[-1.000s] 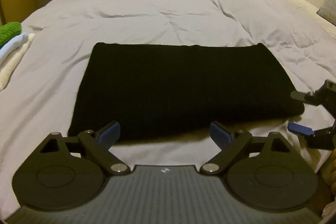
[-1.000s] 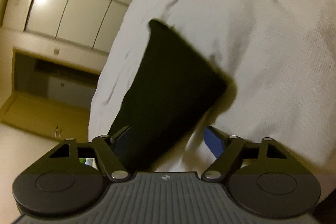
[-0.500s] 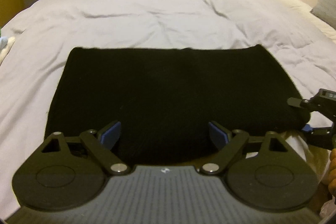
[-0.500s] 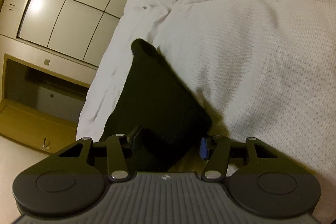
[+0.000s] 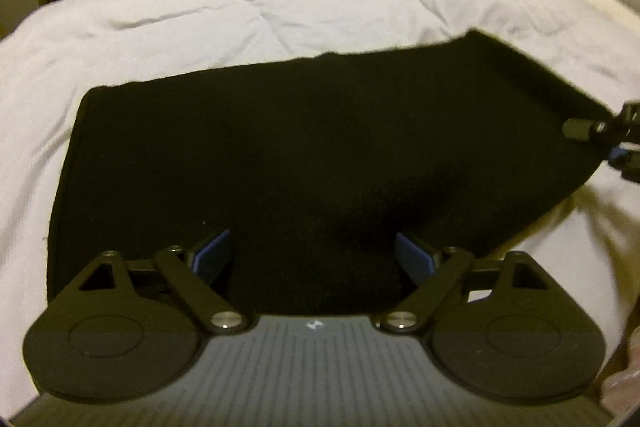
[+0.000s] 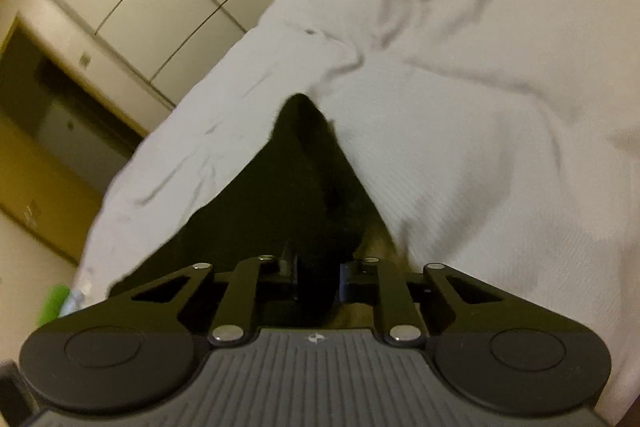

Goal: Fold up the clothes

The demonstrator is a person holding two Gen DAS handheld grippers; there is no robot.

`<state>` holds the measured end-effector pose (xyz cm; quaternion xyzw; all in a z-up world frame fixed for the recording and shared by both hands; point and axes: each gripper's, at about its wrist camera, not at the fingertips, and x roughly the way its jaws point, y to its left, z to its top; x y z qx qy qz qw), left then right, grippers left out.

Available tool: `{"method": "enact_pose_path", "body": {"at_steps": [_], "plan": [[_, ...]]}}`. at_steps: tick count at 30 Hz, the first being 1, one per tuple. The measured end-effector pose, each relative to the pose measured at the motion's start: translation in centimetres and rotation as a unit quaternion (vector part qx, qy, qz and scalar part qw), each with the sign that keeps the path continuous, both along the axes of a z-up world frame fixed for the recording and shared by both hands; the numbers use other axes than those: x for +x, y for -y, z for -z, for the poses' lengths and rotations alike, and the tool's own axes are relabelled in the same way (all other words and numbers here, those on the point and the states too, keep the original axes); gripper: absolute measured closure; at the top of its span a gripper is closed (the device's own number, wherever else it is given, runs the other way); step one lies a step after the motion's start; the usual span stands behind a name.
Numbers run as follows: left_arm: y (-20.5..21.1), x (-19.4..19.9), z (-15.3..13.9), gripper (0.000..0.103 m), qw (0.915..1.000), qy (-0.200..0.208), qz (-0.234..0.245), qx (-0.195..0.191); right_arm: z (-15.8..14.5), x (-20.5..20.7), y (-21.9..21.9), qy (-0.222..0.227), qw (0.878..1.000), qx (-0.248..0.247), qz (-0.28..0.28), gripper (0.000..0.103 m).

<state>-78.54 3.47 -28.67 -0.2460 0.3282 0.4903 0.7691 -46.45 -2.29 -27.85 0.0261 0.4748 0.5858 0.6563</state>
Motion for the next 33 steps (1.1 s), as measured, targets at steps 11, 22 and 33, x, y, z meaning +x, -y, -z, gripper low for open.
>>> {"method": "enact_pose_path", "body": {"at_steps": [11,22,33], "plan": [[-0.4,-10.8,-2.8,0.068,0.9797,0.171,-0.091,-0.052,-7.3,-10.1,-1.7,0.198,0.973,0.083,-0.089,0.088],[-1.7,-16.8,-1.9,0.065,0.9417,0.291,-0.137,-0.099,-0.4,-29.3,-2.0,0.387,0.849,0.085,-0.350,0.075],[-2.4,-16.8,-0.2,0.050,0.9134,0.355,-0.141,-0.140,-5.0,-18.6,-0.9,0.160,0.934,0.104,-0.301,0.033]]}}
